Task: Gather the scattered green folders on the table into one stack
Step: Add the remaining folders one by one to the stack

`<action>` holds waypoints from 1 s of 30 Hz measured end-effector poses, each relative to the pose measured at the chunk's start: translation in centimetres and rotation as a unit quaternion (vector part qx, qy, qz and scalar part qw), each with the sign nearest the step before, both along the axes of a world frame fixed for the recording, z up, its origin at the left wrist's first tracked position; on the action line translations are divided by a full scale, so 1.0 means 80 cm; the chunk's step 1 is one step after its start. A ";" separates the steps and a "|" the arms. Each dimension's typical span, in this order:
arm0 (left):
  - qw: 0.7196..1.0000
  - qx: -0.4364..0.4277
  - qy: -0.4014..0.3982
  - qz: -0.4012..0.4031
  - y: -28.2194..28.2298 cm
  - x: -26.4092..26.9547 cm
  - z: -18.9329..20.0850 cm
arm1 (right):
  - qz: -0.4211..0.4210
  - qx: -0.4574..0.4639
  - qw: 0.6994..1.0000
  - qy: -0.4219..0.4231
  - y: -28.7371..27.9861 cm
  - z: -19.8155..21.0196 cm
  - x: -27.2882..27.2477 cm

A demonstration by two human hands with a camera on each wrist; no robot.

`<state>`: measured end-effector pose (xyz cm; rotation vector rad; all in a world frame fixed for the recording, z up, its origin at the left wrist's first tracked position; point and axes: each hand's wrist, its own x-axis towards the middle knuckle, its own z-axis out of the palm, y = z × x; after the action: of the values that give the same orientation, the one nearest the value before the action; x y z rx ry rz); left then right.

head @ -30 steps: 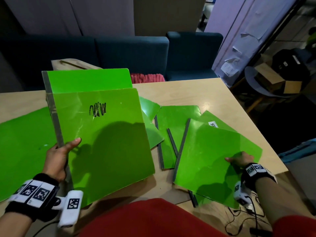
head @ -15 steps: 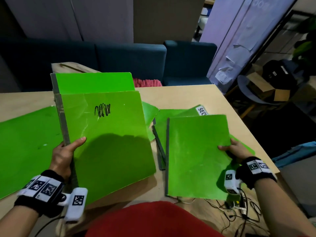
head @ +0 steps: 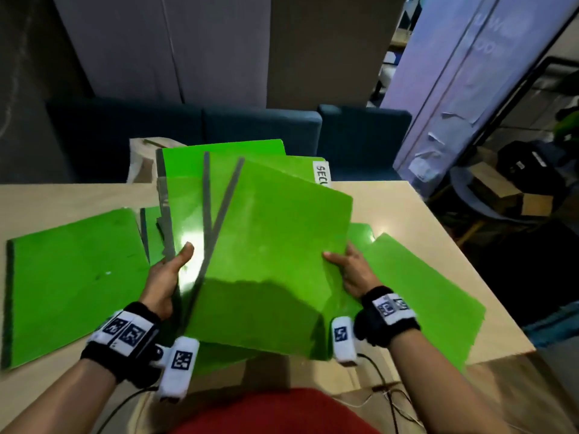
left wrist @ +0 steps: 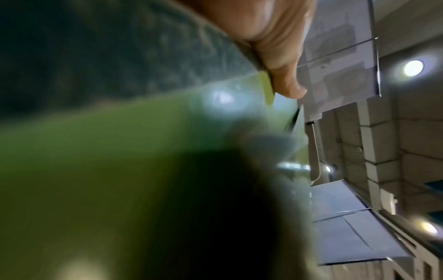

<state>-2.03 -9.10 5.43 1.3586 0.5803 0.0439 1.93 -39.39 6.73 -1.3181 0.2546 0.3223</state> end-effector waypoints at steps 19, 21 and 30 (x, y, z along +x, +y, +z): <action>0.955 0.085 -0.284 -0.011 0.035 0.004 0.055 | 0.065 -0.025 0.984 -0.164 0.085 0.028 0.021; 0.952 0.085 -0.294 0.012 0.037 0.004 0.054 | 0.081 -0.047 0.982 -0.165 0.079 0.021 0.022; 0.956 0.126 -0.264 0.031 0.028 -0.005 0.038 | 0.056 -0.067 0.983 -0.160 0.091 0.012 0.017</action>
<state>-2.47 -6.83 8.49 1.4963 0.1649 0.5319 3.32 -32.09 7.69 -1.4978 -0.0718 0.1856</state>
